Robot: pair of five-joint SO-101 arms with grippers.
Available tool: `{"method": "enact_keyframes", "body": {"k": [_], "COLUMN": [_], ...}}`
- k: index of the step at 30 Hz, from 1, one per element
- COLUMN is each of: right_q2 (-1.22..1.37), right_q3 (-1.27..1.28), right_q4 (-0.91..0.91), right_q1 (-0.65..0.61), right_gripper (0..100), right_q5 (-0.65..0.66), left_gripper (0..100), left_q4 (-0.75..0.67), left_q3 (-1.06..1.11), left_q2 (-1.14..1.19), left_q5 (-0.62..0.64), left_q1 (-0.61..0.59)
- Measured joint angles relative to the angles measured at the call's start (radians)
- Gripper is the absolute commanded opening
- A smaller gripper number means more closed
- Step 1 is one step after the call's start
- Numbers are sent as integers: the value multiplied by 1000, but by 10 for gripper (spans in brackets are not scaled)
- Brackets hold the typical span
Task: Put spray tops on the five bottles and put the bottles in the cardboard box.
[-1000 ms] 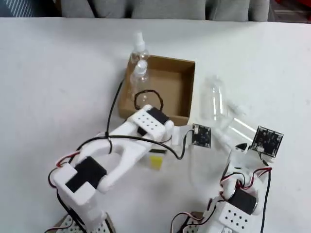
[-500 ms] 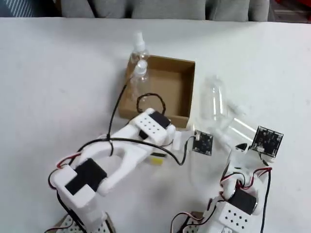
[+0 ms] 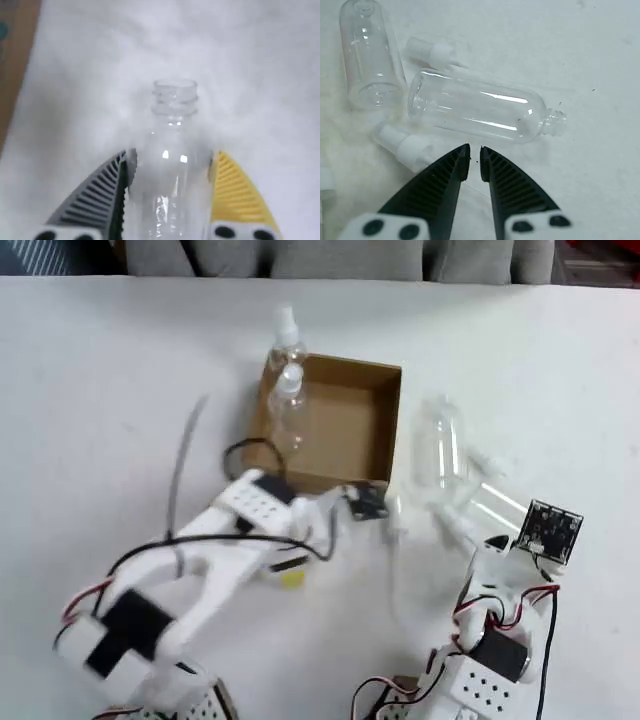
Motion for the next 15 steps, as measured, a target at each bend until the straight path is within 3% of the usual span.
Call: {"method": "enact_keyframes", "body": {"k": [8,15], "right_q2": [0,0], "right_q3": [0,-21], "right_q4": [0,40], "right_q1": [75,81], "right_gripper": [15,15], "right_q5": [0,0], "left_gripper": [80,80], "left_q4": [-80,-83], "left_q3": [365,476], "left_q2": [-390,-582], "left_q5": [20,40], "left_q1": [-175,-431]}}
